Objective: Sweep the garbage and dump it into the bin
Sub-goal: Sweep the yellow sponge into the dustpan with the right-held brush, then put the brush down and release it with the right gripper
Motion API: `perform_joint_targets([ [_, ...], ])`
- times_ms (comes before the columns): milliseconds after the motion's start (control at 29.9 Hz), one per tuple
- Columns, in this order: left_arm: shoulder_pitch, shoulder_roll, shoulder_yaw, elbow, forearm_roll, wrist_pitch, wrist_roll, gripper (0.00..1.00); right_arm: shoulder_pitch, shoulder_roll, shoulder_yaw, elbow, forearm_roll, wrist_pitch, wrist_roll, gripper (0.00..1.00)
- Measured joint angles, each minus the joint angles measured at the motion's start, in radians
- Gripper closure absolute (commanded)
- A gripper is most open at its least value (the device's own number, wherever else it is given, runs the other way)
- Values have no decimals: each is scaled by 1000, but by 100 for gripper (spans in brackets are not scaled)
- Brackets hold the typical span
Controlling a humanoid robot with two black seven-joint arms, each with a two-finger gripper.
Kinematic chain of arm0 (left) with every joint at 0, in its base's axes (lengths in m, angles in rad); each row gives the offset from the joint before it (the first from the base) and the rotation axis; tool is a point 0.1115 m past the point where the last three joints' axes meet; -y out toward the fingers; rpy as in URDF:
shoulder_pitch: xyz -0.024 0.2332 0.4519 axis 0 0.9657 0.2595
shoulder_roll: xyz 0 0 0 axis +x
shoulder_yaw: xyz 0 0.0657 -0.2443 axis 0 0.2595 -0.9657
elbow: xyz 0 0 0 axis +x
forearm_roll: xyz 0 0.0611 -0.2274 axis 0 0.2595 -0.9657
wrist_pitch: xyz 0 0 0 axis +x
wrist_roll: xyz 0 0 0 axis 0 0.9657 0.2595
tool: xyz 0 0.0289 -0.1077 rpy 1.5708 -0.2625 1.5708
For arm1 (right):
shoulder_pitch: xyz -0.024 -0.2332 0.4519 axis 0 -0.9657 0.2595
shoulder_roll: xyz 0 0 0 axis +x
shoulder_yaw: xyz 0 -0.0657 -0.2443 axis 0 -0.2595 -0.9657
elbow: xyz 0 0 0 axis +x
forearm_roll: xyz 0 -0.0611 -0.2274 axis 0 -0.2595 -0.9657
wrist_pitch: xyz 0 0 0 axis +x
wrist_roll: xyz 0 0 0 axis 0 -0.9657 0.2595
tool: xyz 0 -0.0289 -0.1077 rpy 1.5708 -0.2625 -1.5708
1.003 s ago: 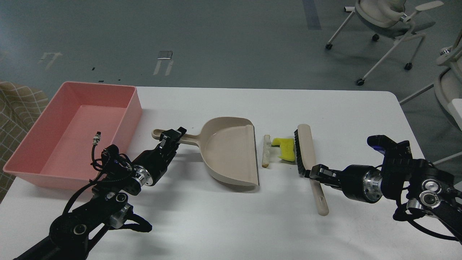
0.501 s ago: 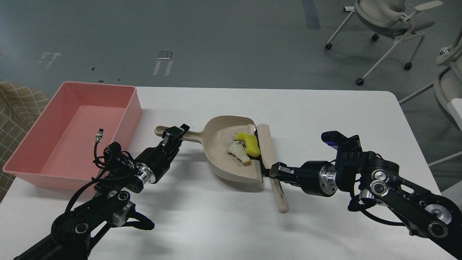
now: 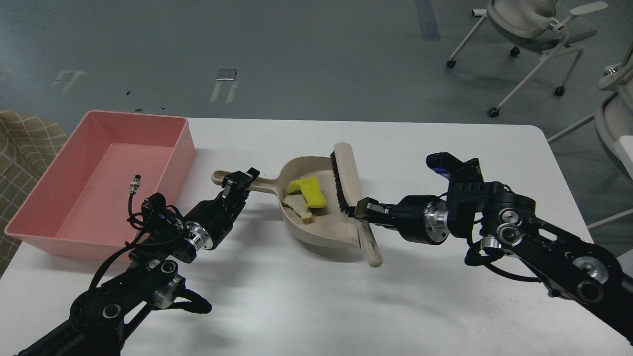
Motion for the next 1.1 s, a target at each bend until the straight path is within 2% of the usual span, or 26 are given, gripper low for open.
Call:
perform_joint_targets([
  [234,0,-3,-8,2,-9,0,-1,97,-39,-182,64,26,4,0,0,100],
  [602,-1,-4,-19,1,-17,0,-21,97,-120,-400,110,22,52,0,0,100],
  [735,-8,-25,-32,0,-59,1,-42,97,-162,-439,113,29,53,0,0,100],
  [936,-11,-31,-34,0,-71,3,-43,97,-206,-501,114,71,54,0,0,100],
  [1103,-12,-22,-35,0,-73,3,-44,97,-236,-509,114,71,49,0,0,92],
])
